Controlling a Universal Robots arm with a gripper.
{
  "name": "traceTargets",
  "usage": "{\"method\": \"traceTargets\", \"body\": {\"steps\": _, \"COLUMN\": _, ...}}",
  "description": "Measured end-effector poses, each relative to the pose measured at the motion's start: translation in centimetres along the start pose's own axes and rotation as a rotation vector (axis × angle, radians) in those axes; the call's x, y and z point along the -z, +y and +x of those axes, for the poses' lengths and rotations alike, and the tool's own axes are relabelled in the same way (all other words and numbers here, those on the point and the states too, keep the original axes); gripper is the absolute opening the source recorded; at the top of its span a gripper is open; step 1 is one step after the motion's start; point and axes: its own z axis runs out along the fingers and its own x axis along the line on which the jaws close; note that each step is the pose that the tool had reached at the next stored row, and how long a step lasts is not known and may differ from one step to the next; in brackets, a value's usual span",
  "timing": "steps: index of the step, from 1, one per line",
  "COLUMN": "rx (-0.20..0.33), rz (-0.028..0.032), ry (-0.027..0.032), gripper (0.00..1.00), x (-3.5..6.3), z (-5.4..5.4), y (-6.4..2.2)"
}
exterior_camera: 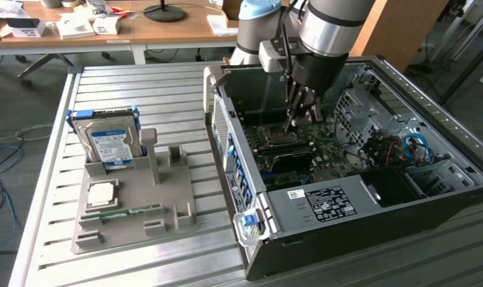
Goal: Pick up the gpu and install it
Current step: 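Press down on the gpu until it lock into place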
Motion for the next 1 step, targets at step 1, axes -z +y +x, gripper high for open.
{"method": "traceTargets", "body": {"steps": 1, "rx": 0.0, "rz": 0.0001, "ry": 0.0, "gripper": 0.11, "x": 0.0, "z": 0.0, "y": 0.0}}
